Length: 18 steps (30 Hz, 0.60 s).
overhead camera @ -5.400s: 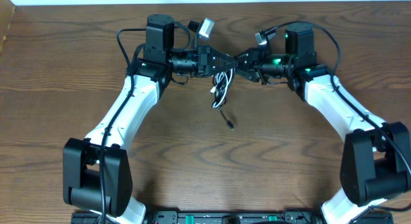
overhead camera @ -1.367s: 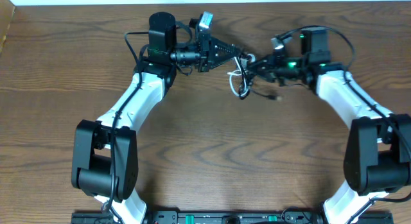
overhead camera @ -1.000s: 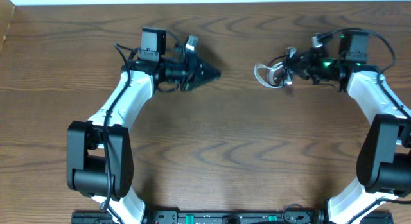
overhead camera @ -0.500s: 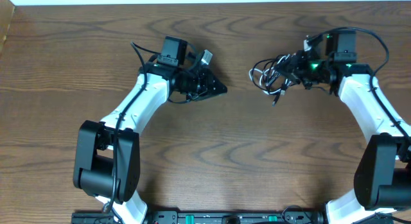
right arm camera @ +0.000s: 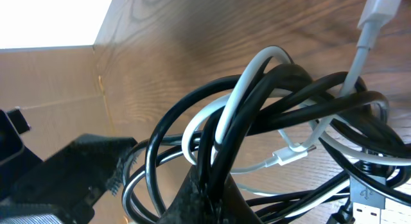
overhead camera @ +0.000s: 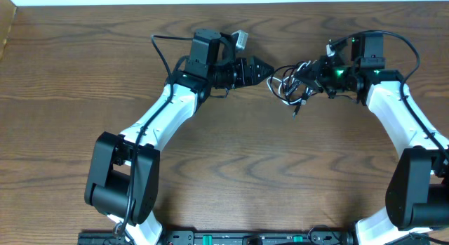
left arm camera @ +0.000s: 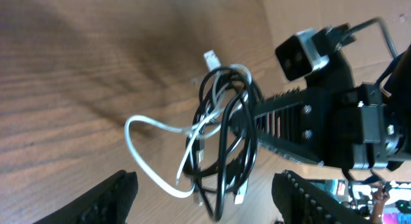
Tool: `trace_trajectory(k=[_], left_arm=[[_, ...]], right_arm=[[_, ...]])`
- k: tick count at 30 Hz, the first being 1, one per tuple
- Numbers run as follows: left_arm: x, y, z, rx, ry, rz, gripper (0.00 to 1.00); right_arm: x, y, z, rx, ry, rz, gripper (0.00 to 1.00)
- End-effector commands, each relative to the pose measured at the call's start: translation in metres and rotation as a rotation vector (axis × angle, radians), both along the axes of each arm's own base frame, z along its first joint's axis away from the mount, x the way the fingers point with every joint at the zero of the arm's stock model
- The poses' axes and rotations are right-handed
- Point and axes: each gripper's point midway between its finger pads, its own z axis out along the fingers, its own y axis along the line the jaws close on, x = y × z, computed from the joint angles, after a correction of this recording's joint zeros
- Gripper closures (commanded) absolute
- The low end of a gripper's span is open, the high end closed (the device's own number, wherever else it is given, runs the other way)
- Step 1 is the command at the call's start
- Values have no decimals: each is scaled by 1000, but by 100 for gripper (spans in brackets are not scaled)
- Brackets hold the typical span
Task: Untangle cables
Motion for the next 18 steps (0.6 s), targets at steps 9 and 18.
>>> trace_trajectory(k=[9,18], left_arm=[[-8,-31,-17,3,-7,-54,29],[-1,-27,-34,48,12,-12,56]], right_arm=[[-16,30,10,28,-13,98,99],[-18,31,8,19,-7,104,99]])
